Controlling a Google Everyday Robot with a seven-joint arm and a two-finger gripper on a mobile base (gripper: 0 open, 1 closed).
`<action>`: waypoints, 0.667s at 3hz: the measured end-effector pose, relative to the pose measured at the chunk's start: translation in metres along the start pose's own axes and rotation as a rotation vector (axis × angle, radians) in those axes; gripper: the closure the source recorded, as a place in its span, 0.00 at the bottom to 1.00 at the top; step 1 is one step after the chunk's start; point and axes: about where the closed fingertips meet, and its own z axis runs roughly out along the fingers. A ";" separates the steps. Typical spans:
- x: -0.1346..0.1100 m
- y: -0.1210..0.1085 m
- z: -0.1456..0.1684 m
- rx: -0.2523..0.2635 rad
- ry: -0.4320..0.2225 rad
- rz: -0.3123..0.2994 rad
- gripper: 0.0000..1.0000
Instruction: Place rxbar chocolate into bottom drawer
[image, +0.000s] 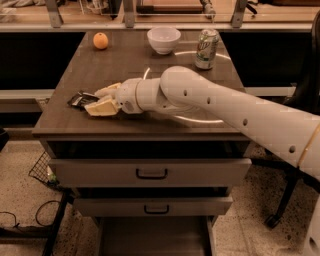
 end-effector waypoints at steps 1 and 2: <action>0.000 0.000 0.000 0.000 0.000 0.000 1.00; 0.000 0.000 0.000 0.000 0.000 0.000 1.00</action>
Offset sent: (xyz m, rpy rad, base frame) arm 0.0816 -0.0309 0.2547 -0.1948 -0.1123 0.1363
